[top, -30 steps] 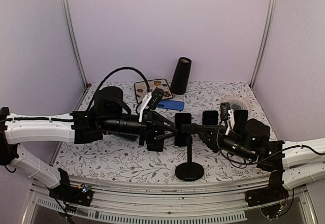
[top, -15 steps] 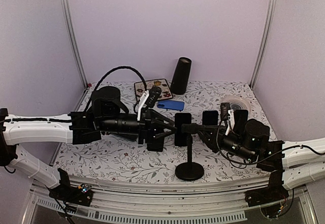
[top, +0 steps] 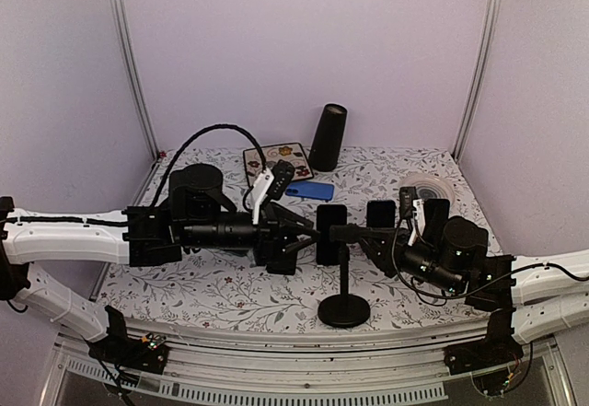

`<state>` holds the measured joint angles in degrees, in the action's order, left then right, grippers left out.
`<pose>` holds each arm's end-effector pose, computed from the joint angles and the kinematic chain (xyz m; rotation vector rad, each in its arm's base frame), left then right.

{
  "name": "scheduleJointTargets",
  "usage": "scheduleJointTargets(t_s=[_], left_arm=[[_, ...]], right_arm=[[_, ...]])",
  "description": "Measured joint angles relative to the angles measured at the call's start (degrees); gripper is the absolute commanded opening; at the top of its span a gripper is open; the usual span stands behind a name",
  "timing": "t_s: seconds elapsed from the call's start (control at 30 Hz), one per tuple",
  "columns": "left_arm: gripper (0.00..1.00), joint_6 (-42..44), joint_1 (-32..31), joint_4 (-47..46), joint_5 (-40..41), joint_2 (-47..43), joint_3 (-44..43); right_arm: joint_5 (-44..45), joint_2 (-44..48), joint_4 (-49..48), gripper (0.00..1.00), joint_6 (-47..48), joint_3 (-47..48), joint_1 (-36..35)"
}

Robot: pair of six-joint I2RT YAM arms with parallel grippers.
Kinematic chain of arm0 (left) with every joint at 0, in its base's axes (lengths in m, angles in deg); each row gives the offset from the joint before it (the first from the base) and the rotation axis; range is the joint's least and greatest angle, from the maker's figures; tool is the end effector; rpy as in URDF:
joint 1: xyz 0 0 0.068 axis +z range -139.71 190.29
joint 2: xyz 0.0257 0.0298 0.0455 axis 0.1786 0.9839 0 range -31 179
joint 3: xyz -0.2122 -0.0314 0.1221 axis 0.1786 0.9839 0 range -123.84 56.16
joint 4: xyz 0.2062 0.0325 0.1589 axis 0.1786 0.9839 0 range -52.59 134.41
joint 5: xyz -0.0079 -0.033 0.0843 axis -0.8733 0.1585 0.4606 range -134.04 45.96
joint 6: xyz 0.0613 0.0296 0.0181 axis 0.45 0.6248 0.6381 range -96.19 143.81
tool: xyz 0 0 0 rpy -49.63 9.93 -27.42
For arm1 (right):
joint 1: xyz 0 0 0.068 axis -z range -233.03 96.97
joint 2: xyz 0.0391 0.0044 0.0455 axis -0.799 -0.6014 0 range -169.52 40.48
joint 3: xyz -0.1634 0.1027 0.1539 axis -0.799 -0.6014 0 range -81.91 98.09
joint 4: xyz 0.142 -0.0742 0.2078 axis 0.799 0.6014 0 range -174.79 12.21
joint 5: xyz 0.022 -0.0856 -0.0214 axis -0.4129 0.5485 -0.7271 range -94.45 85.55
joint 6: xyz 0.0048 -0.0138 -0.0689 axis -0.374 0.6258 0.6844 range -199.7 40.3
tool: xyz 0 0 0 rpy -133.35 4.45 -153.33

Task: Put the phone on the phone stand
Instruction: Pass from the right arm to the left

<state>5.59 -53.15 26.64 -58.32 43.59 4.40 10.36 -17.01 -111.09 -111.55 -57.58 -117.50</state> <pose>0.1366 -0.3050 0.2748 0.9290 1.7183 -1.2119 0.1254 0.2284 0.2136 -0.3040 1.7718 1.0252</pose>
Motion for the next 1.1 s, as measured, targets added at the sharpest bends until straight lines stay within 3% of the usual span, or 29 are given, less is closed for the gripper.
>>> scheduleJointTargets(t_s=[0.43, 1.1], left_arm=[[0.26, 0.72, -3.96, 1.79, 8.90, 0.70, -1.03], [0.20, -0.70, -8.26, 13.33, 23.23, 11.54, -13.35]], right_arm=[[0.76, 0.00, 0.90, 0.02, -0.04, 0.02, -0.04], [4.17, -1.11, 3.48, 0.02, 0.42, 2.29, -1.99]])
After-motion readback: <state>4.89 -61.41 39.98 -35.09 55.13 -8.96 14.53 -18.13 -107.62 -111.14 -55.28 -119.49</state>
